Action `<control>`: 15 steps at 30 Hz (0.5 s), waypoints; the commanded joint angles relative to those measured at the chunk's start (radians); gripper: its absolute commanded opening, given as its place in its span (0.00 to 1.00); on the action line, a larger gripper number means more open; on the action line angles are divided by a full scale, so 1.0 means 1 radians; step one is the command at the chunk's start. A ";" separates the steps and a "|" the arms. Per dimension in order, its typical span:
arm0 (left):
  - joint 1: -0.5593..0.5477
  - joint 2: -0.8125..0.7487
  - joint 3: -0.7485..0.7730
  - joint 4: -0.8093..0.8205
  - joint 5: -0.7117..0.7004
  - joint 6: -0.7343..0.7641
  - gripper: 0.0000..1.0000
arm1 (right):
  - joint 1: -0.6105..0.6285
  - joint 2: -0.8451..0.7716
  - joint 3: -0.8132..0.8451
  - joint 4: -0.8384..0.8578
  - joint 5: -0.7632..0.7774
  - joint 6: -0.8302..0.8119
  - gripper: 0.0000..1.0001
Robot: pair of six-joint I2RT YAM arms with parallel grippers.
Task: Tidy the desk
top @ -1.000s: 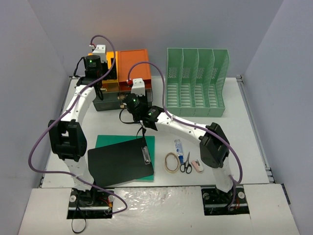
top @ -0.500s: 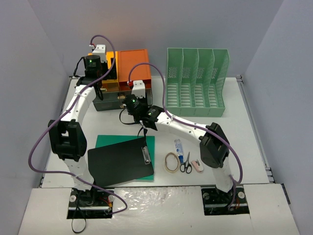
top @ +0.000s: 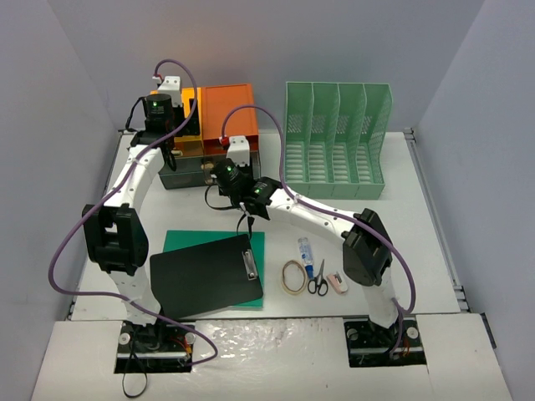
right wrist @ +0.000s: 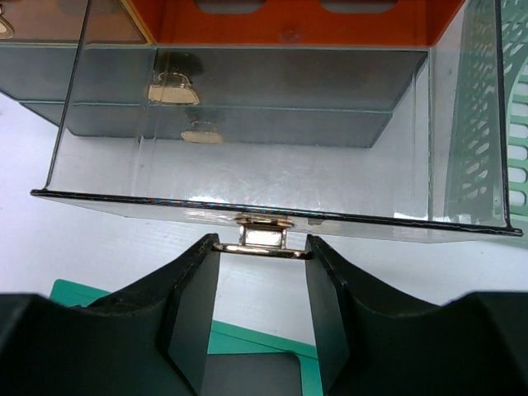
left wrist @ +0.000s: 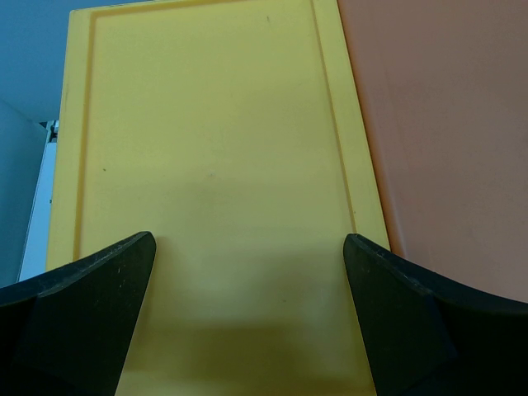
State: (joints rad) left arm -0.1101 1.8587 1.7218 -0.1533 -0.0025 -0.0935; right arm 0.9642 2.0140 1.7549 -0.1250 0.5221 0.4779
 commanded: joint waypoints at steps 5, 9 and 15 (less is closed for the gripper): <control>0.001 0.025 -0.041 -0.181 0.002 0.032 0.97 | 0.028 0.009 0.039 -0.076 -0.132 0.041 0.79; 0.001 0.022 -0.057 -0.170 0.002 0.032 0.97 | 0.042 -0.006 0.049 -0.105 -0.114 0.034 0.89; 0.001 0.015 -0.052 -0.180 0.002 0.034 0.97 | 0.073 -0.114 0.008 -0.143 -0.060 0.045 0.89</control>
State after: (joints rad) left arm -0.1101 1.8557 1.7128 -0.1463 -0.0010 -0.0942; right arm 1.0167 2.0363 1.7584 -0.2473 0.4092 0.5083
